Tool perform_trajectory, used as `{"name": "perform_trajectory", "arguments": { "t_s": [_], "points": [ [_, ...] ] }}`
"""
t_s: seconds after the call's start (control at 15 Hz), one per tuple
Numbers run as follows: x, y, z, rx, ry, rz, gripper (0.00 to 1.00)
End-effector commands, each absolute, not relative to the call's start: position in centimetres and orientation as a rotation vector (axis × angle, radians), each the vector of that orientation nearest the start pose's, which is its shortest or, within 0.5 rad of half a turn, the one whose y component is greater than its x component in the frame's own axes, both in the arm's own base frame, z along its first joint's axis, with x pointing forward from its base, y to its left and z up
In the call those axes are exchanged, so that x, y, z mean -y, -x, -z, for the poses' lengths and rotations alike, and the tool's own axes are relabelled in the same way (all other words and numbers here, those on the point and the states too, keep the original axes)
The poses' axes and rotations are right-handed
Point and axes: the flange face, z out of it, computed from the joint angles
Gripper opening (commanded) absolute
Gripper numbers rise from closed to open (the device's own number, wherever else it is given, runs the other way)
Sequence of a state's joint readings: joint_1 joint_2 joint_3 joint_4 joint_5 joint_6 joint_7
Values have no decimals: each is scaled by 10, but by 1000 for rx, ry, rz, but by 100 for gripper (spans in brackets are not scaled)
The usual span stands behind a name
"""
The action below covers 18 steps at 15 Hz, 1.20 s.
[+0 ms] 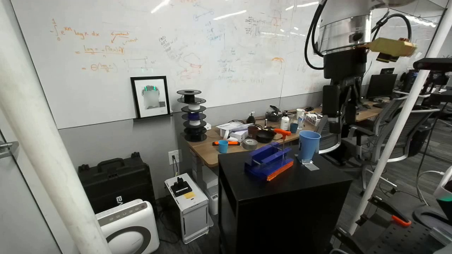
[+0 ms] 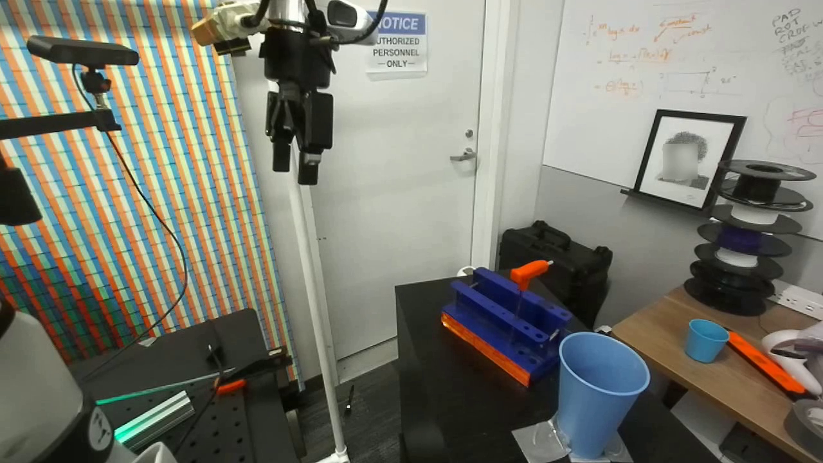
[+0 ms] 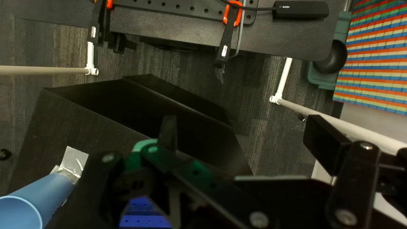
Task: Remove the orange object from the blue platform and put it in the blue cup
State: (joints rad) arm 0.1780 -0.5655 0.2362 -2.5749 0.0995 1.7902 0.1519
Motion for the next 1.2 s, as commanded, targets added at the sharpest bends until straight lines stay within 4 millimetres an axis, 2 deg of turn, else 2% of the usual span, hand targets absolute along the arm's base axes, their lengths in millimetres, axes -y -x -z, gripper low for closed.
{"name": "perform_trajectory", "arguments": {
  "t_s": [0.0,0.33,0.53,0.8,1.13],
  "points": [
    [-133,-331,-440,301,3227,-201,100],
    [-78,-381,-469,219,3241,250,100],
    [-44,-410,-468,132,3172,412,100],
    [-12,-443,-433,44,3091,464,100],
    [2,-469,-375,-3,3046,353,100]
  ]
}}
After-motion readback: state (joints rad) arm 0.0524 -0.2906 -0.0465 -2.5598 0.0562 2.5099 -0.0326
